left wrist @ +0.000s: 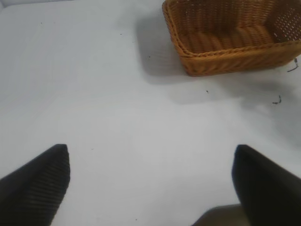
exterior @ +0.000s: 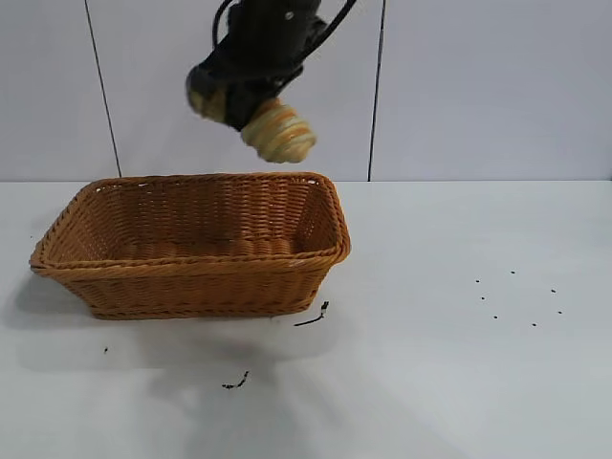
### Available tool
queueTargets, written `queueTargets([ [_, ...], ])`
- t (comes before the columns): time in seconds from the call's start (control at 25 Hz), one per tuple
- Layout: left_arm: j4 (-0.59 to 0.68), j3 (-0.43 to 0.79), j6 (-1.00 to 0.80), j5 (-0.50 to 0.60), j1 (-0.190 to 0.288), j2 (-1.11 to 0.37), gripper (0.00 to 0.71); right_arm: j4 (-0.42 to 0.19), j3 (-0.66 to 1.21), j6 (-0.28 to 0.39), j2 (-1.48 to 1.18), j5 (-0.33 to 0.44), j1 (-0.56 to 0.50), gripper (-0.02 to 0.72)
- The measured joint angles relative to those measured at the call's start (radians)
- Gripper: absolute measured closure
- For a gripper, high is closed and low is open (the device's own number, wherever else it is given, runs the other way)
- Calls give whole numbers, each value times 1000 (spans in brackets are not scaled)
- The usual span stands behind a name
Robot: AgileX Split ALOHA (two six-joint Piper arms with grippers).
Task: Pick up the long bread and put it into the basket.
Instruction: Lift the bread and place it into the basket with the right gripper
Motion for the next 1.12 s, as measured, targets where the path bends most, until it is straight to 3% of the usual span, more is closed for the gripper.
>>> queueTargets([
  [0.4, 0, 0, 0, 0, 0, 0, 14, 25, 0, -21, 84, -32, 0, 507],
  [0.52, 0, 0, 0, 0, 0, 0, 14, 25, 0, -21, 84, -36, 0, 386],
  [0.64, 0, 0, 0, 0, 0, 0, 14, 28, 0, 5, 81, -35, 0, 178],
  [0.72, 0, 0, 0, 0, 0, 0, 14, 28, 0, 53, 71, -34, 0, 90],
  [0.8, 0, 0, 0, 0, 0, 0, 14, 26, 0, 123, 52, -26, 0, 52],
  [1.12, 0, 0, 0, 0, 0, 0, 14, 25, -14, 446, -87, 27, -37, 32],
])
